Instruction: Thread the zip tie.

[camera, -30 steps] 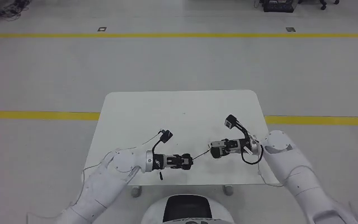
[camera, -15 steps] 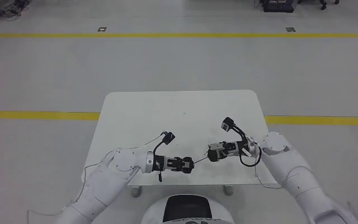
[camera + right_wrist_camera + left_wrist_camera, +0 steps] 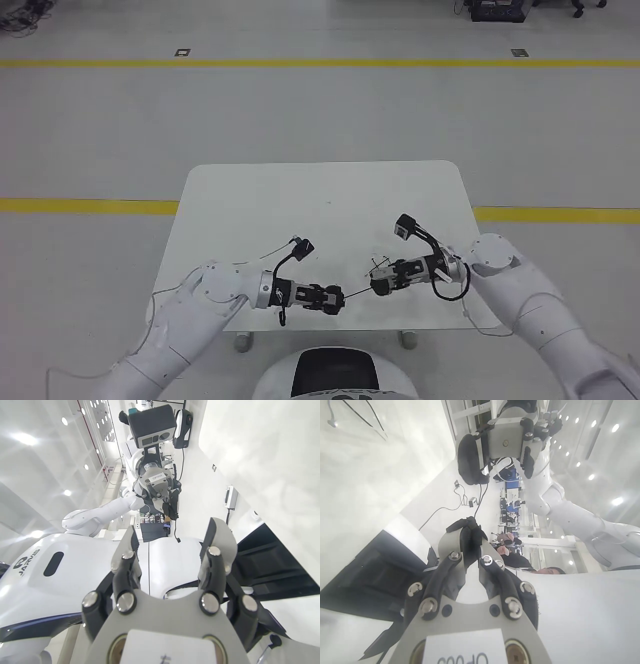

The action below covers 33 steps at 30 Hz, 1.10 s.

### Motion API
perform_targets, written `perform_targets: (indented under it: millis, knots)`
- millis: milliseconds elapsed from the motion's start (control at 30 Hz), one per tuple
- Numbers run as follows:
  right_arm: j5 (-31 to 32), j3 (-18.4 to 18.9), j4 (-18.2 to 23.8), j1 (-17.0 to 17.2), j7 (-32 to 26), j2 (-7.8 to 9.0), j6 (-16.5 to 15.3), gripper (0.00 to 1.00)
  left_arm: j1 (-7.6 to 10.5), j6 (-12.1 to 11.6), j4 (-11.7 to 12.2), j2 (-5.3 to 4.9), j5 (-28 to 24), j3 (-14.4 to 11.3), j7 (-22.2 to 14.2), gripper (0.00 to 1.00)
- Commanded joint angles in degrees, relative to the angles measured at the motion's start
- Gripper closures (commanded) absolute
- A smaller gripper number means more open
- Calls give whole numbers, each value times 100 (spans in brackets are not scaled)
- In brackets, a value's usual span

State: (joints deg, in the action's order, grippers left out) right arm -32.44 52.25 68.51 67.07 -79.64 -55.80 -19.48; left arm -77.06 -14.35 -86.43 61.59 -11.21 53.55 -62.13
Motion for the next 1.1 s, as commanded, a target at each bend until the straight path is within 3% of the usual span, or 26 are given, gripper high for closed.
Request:
perform_targets:
  millis: [0, 600, 1067]
  knots:
    - [-34, -67, 13, -24, 0, 43, 0, 63, 8, 2, 2, -12, -23, -20, 0, 100]
    - [-161, -378, 177, -102, 0, 277, 0, 69, 247, -20, 255, -46, -347, -303, -104, 100]
    - [-224, -524, 143, -193, 0, 322, 0, 84, 333, -57, 292, -97, -420, -439, -49, 100]
